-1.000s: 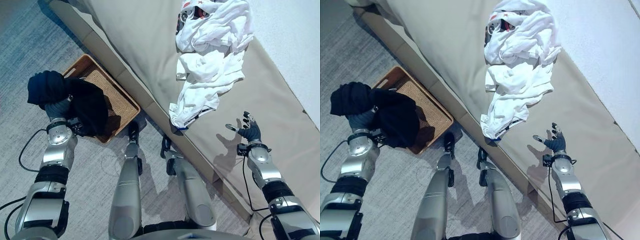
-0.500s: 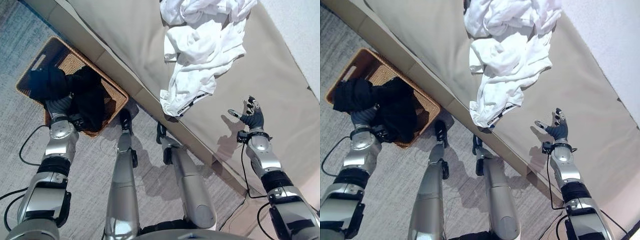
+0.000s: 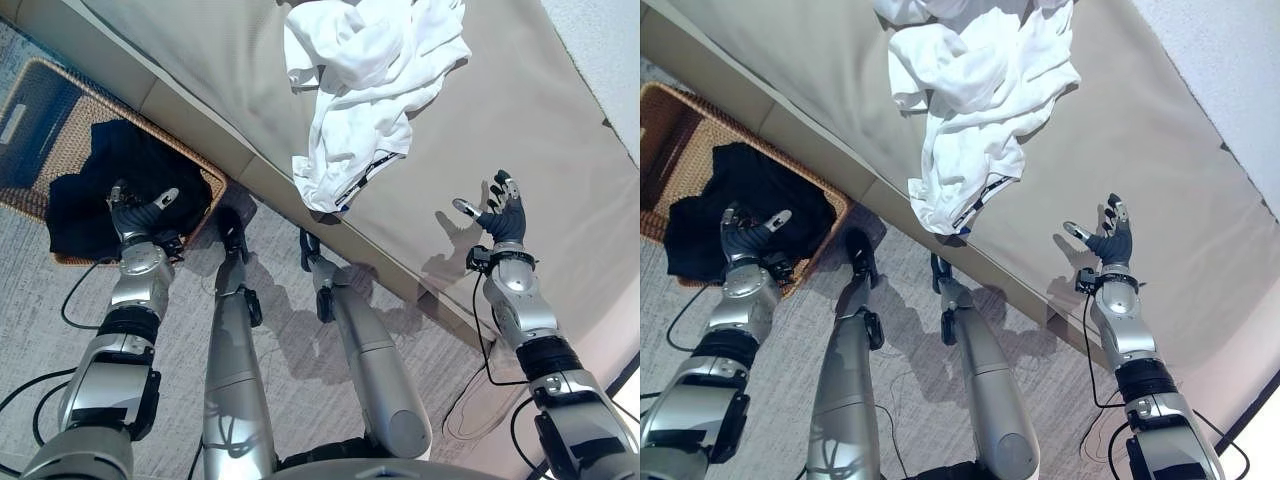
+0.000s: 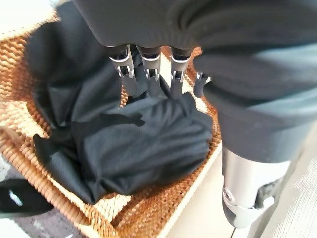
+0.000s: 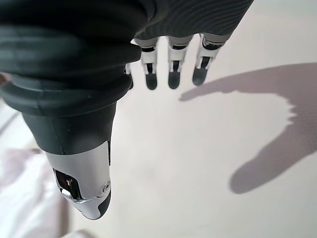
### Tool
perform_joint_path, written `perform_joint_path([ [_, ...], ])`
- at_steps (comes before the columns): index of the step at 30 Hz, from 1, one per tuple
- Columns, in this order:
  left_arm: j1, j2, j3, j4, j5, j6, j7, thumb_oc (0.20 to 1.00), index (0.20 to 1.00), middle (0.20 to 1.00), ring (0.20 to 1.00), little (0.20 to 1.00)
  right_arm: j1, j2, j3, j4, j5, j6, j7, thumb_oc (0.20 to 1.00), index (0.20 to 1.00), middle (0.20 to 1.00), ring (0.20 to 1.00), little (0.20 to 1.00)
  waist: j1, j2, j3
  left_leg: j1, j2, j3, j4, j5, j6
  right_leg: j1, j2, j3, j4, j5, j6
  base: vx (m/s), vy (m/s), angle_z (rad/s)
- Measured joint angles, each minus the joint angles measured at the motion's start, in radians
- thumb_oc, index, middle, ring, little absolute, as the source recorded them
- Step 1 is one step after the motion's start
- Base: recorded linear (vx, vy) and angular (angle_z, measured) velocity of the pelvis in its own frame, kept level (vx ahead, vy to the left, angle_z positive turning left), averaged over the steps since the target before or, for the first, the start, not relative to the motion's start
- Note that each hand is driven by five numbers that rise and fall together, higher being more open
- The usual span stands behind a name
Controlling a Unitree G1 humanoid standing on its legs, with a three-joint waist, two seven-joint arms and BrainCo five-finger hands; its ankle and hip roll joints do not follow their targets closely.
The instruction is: Pick up clothes into the bucket
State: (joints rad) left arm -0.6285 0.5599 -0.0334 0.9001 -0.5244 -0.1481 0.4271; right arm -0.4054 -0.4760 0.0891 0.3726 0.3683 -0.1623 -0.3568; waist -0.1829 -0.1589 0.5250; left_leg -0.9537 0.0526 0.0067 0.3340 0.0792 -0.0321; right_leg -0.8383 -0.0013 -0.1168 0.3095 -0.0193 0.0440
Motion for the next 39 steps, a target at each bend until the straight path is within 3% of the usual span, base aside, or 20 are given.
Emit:
perform_joint_path([
  [9, 0.037, -0.127, 0.094, 0.013, -0.202, 0.011, 0.016, 1.0, 1.0, 1.0, 1.0, 1.0, -0.065, 0.025, -0.021, -0.22, -0.017, -0.055, -0.099, 1.0, 1.0, 1.0, 1.0, 1.0, 0.007, -0.002, -0.001, 0.038, -0.012, 0.002, -0.055, 0.023, 0.016, 0.013, -0.011, -0.003, 0.004, -0.007, -0.004, -0.02, -0.004, 0.04],
  [14, 0.126, -0.188, 0.105, -0.053, -0.214, 0.005, 0.046, 1.0, 1.0, 1.0, 1.0, 1.0, -0.13, -0.001, -0.026, -0.303, -0.159, -0.049, -0.178, 1.0, 1.0, 1.0, 1.0, 1.0, 0.021, -0.002, -0.001, 0.057, -0.023, -0.003, -0.12, 0.064, 0.009, -0.001, -0.023, -0.012, 0.018, -0.011, -0.005, -0.01, -0.021, 0.08],
  [18, 0.234, -0.239, 0.09, -0.175, -0.093, -0.009, 0.121, 1.0, 1.0, 1.0, 1.0, 1.0, -0.18, -0.091, -0.023, -0.322, -0.292, -0.037, -0.21, 1.0, 1.0, 1.0, 1.0, 1.0, 0.07, -0.002, -0.001, 0.086, -0.029, -0.015, -0.173, 0.091, -0.004, -0.003, -0.031, -0.031, 0.042, -0.029, -0.015, 0.01, -0.051, 0.14],
  [22, 0.322, -0.231, 0.049, -0.274, 0.089, -0.034, 0.187, 1.0, 1.0, 1.0, 1.0, 1.0, -0.247, -0.152, -0.009, -0.302, -0.349, -0.023, -0.207, 1.0, 1.0, 1.0, 1.0, 1.0, 0.137, 0.0, 0.0, 0.104, -0.042, -0.043, -0.186, 0.096, -0.007, -0.001, -0.047, -0.054, 0.091, -0.067, -0.02, 0.02, -0.061, 0.22],
  [25, 0.337, -0.165, -0.057, -0.301, 0.302, -0.021, 0.248, 1.0, 1.0, 1.0, 1.0, 1.0, -0.375, -0.22, 0.081, -0.118, -0.367, 0.006, -0.195, 1.0, 1.0, 1.0, 1.0, 1.0, 0.169, 0.0, 0.0, 0.108, -0.053, -0.064, -0.186, 0.104, -0.017, -0.005, -0.062, -0.075, 0.125, -0.093, -0.02, 0.01, -0.041, 0.25],
  [28, 0.338, -0.123, -0.127, -0.318, 0.445, -0.015, 0.259, 1.0, 1.0, 1.0, 1.0, 1.0, -0.525, -0.223, 0.14, 0.057, -0.364, 0.031, -0.19, 1.0, 1.0, 1.0, 1.0, 1.0, 0.222, 0.002, 0.001, 0.106, -0.062, -0.078, -0.191, 0.104, -0.018, -0.009, -0.074, -0.092, 0.149, -0.111, -0.025, 0.02, -0.042, 0.19],
  [30, 0.341, -0.115, -0.169, -0.318, 0.476, -0.014, 0.255, 1.0, 1.0, 1.0, 1.0, 1.0, -0.607, -0.236, 0.204, 0.162, -0.354, 0.039, -0.181, 1.0, 1.0, 1.0, 1.0, 1.0, 0.23, 0.003, 0.001, 0.106, -0.066, -0.085, -0.198, 0.11, -0.027, -0.011, -0.079, -0.096, 0.153, -0.115, -0.025, 0.02, -0.022, 0.18],
  [32, 0.339, -0.1, -0.286, -0.297, 0.515, -0.016, 0.211, 1.0, 1.0, 1.0, 1.0, 1.0, -0.806, -0.243, 0.365, 0.472, -0.308, 0.064, -0.139, 1.0, 1.0, 1.0, 1.0, 1.0, 0.255, 0.021, 0.0, 0.105, -0.082, -0.112, -0.216, 0.122, -0.03, -0.015, -0.097, -0.122, 0.168, -0.132, -0.02, 0.03, 0.008, 0.32],
  [36, 0.347, -0.122, -0.371, -0.261, 0.514, -0.015, 0.148, 1.0, 1.0, 1.0, 1.0, 1.0, -0.91, -0.243, 0.436, 0.683, -0.278, 0.081, -0.069, 1.0, 1.0, 1.0, 1.0, 1.0, 0.309, 0.027, 0.003, 0.089, -0.103, -0.129, -0.221, 0.129, -0.034, -0.037, -0.124, -0.141, 0.205, -0.159, -0.02, 0.03, -0.015, 0.24],
  [39, 0.338, -0.135, -0.429, -0.224, 0.511, -0.015, 0.102, 1.0, 1.0, 1.0, 1.0, 1.0, -0.997, -0.231, 0.528, 0.857, -0.28, 0.104, -0.002, 1.0, 1.0, 1.0, 1.0, 1.0, 0.311, 0.052, 0.002, 0.088, -0.122, -0.153, -0.219, 0.136, -0.05, -0.034, -0.146, -0.16, 0.229, -0.181, -0.01, 0.11, -0.047, 0.25],
])
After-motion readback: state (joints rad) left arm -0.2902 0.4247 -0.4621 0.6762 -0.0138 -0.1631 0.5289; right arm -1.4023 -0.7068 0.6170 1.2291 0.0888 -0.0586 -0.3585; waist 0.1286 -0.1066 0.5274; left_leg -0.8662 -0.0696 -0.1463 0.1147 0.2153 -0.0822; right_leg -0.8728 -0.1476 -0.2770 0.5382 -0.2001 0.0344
